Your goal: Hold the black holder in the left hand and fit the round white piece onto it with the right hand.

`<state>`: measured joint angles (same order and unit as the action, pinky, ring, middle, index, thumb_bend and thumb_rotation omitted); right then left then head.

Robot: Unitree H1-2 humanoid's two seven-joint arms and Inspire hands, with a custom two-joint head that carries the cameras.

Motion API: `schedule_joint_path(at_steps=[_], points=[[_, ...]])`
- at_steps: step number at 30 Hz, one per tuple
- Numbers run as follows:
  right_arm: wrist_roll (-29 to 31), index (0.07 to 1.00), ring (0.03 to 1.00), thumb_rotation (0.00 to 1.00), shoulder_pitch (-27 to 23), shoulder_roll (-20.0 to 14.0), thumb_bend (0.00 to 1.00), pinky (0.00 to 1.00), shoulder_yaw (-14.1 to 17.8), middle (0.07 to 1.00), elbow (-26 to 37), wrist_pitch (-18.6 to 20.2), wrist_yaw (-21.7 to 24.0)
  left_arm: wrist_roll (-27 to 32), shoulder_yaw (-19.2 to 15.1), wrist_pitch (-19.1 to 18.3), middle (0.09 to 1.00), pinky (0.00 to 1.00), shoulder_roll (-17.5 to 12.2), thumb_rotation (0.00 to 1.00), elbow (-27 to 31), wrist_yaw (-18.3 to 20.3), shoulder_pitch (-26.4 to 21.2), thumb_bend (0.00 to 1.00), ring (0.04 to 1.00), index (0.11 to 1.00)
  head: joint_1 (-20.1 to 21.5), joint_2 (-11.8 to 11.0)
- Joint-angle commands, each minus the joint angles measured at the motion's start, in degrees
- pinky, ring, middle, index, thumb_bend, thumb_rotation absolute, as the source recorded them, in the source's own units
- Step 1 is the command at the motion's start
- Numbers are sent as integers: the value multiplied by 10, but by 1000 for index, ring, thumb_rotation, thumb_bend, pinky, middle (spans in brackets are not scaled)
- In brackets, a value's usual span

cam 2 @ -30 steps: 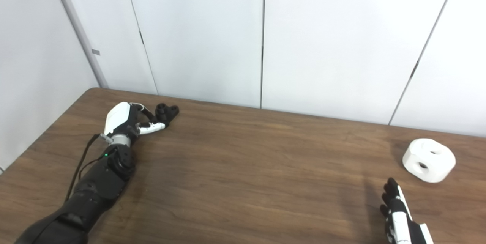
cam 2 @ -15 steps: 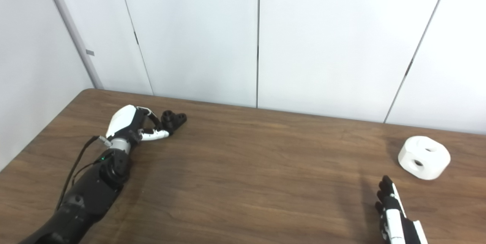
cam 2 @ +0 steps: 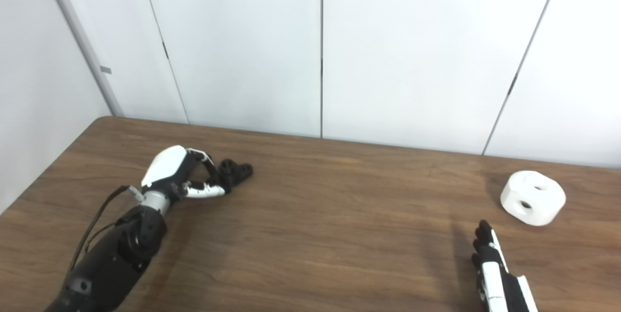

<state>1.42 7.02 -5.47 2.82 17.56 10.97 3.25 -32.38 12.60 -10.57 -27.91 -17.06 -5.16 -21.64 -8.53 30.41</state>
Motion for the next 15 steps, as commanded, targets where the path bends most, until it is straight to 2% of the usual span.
schedule_joint_path(at_steps=[1,7,15], points=[[-2,1000,1000,1000,-15,1,569,1000,-3,1000,20,-10,-2,-18,6,2,790,1000,-12,45,40,16,-1,517,888,488,2,2],[-9,1000,1000,1000,-22,3,587,1000,-5,1000,25,-2,-5,-28,13,7,787,1000,0,44,114,46,27,517,890,488,17,9],[-17,1000,1000,1000,-28,3,613,1000,-5,998,46,24,-11,-78,39,11,790,1000,15,46,170,66,54,519,894,488,39,17]])
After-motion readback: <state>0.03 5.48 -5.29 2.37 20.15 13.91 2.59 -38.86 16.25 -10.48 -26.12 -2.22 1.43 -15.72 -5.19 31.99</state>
